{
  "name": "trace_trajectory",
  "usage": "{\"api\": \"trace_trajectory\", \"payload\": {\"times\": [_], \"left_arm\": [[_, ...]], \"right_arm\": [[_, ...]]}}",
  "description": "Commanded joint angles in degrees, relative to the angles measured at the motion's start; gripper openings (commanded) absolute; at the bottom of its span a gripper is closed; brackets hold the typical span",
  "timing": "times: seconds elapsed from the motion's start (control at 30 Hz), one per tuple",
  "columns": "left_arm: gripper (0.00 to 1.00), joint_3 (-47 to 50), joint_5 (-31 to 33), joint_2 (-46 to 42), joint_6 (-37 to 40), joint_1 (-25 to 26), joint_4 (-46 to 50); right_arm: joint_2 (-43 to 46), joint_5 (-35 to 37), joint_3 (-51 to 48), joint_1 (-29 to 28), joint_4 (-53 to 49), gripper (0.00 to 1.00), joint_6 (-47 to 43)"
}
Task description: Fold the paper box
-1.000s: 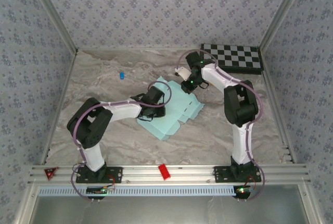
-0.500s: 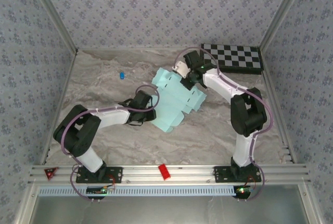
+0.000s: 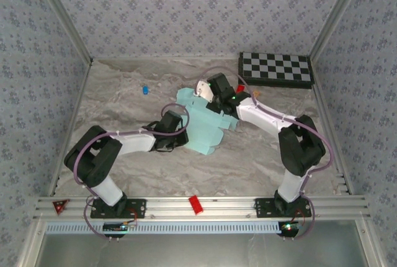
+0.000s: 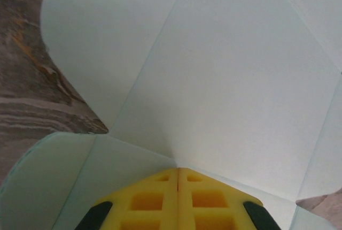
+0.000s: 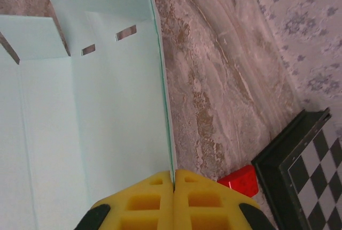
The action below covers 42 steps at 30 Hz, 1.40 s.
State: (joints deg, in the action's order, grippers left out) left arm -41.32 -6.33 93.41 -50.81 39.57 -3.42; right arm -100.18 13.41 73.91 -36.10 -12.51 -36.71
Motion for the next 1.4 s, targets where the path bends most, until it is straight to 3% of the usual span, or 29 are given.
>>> {"api": "trace_trajectory", "payload": {"times": [0.0,0.27,0.8,1.37], "left_arm": [[0.00,2.0,1.3,0.0,-5.2,1.5,-1.2],[0.00,1.9,1.6,0.1,-7.5,1.9,-4.4],[0.00,1.3,-0.1,2.0,-8.8,2.2,-9.4],[0.00,0.9,-0.8,2.8,-7.0,2.9,-9.6]], "right_arm": [[2.6,3.2,-2.5,-1.5,7.8,0.00,-2.2],[4.6,2.4,-12.3,-3.4,19.4,0.00,-9.2],[4.7,3.1,-21.7,-6.2,32.4,0.00,-16.9],[1.7,7.5,-22.8,-7.2,40.9,0.00,-22.4]]}}
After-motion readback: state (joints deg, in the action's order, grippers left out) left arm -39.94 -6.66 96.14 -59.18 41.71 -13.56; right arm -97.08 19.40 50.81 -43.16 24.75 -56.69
